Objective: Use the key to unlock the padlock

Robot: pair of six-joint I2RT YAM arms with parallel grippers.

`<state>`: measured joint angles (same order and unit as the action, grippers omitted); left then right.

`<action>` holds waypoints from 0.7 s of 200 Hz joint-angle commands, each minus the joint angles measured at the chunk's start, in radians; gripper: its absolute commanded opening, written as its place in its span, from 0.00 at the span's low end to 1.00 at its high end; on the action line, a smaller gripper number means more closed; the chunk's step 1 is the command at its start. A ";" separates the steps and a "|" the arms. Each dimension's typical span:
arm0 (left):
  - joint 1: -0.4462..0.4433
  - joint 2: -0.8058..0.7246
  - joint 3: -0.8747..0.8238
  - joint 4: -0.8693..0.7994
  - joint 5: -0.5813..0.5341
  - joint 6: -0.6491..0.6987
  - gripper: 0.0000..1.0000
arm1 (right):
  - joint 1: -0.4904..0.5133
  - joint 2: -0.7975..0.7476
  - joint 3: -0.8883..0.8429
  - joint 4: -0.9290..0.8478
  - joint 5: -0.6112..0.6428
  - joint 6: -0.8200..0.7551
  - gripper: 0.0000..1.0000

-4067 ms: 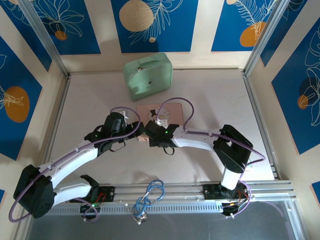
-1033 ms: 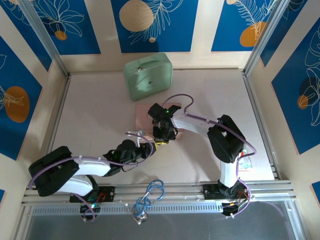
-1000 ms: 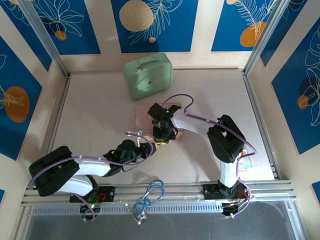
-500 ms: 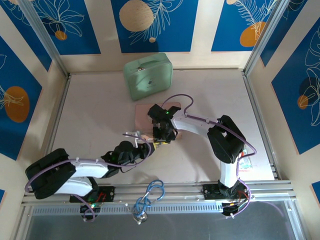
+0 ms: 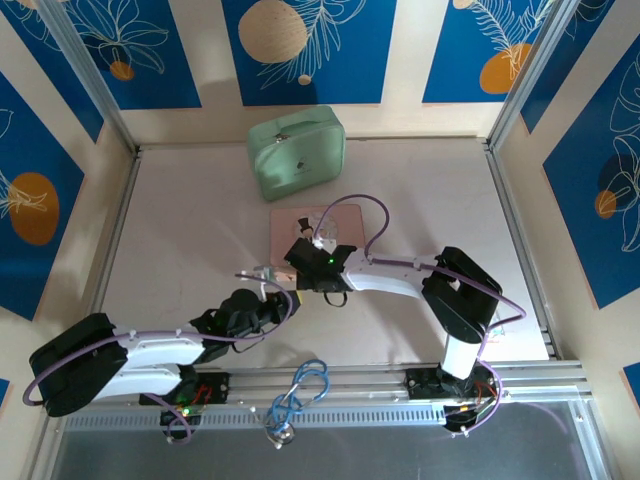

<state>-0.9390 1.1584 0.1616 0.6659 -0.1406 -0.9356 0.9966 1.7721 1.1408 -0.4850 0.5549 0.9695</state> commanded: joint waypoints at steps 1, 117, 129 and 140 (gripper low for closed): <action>0.001 -0.015 0.007 0.031 -0.033 0.005 0.45 | 0.000 0.041 0.000 0.034 0.037 -0.002 0.68; 0.001 -0.036 -0.004 0.016 -0.036 0.001 0.44 | 0.014 0.135 0.099 -0.095 0.081 0.029 0.45; 0.002 -0.040 -0.006 0.013 -0.035 0.000 0.44 | 0.015 0.137 0.102 -0.097 0.084 0.029 0.42; 0.002 -0.044 -0.005 0.008 -0.036 0.002 0.44 | 0.015 0.142 0.109 -0.105 0.083 0.031 0.37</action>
<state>-0.9390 1.1358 0.1604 0.6643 -0.1631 -0.9367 1.0050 1.8915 1.2140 -0.5446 0.6003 0.9779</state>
